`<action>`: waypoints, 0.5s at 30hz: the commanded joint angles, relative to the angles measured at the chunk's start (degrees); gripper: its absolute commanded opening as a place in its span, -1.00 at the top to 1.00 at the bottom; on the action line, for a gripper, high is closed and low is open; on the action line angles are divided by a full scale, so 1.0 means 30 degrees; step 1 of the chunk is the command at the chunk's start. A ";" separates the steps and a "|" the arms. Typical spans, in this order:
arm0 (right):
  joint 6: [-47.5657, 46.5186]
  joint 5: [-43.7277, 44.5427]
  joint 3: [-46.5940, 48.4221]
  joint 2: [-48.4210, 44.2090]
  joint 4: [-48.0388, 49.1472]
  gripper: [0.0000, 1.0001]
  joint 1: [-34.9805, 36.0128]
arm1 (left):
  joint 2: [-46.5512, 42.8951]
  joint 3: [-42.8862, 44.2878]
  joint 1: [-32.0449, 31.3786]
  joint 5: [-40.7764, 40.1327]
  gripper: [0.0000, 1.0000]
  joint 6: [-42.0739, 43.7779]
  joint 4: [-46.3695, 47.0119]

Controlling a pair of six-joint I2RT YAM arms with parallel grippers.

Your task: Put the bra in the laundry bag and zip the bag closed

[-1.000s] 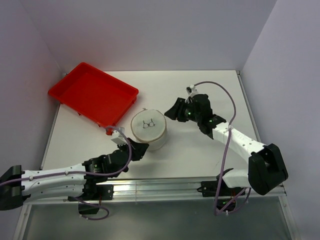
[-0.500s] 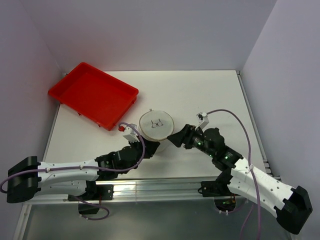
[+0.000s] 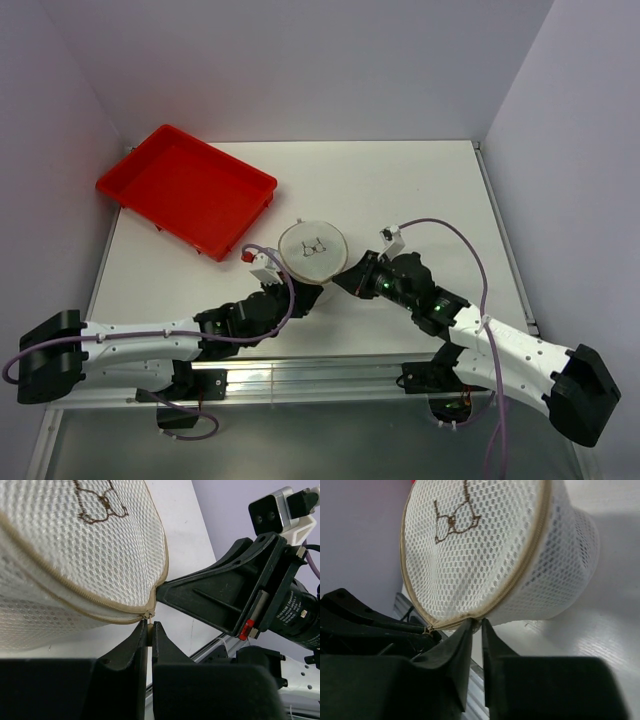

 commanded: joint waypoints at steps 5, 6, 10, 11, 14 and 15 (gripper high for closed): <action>-0.1829 0.1679 0.1741 0.0463 -0.0530 1.00 -0.1045 | -0.1626 0.0030 -0.0095 -0.0463 1.00 0.0369 -0.1238; -0.2065 0.1621 0.1742 0.0492 -0.0561 1.00 -0.1802 | -0.1892 -0.0117 -0.0095 -0.0638 1.00 0.0281 -0.1909; -0.3353 -0.0018 0.2091 0.1048 -0.0532 1.00 -0.4728 | -0.3620 -0.0733 -0.0095 -0.1662 1.00 -0.0070 -0.3757; -0.3618 -0.0136 0.2267 0.1513 -0.0561 1.00 -0.5203 | -0.4232 -0.0821 -0.0095 -0.1839 1.00 -0.0100 -0.4139; -0.4410 -0.0753 0.3321 0.2393 -0.0444 1.00 -0.6349 | -0.5288 -0.1055 -0.0095 -0.2337 1.00 -0.0305 -0.5254; -0.4586 -0.0840 0.3643 0.3180 -0.0270 1.00 -0.6496 | -0.5467 -0.1114 -0.0095 -0.2368 1.00 -0.0363 -0.5372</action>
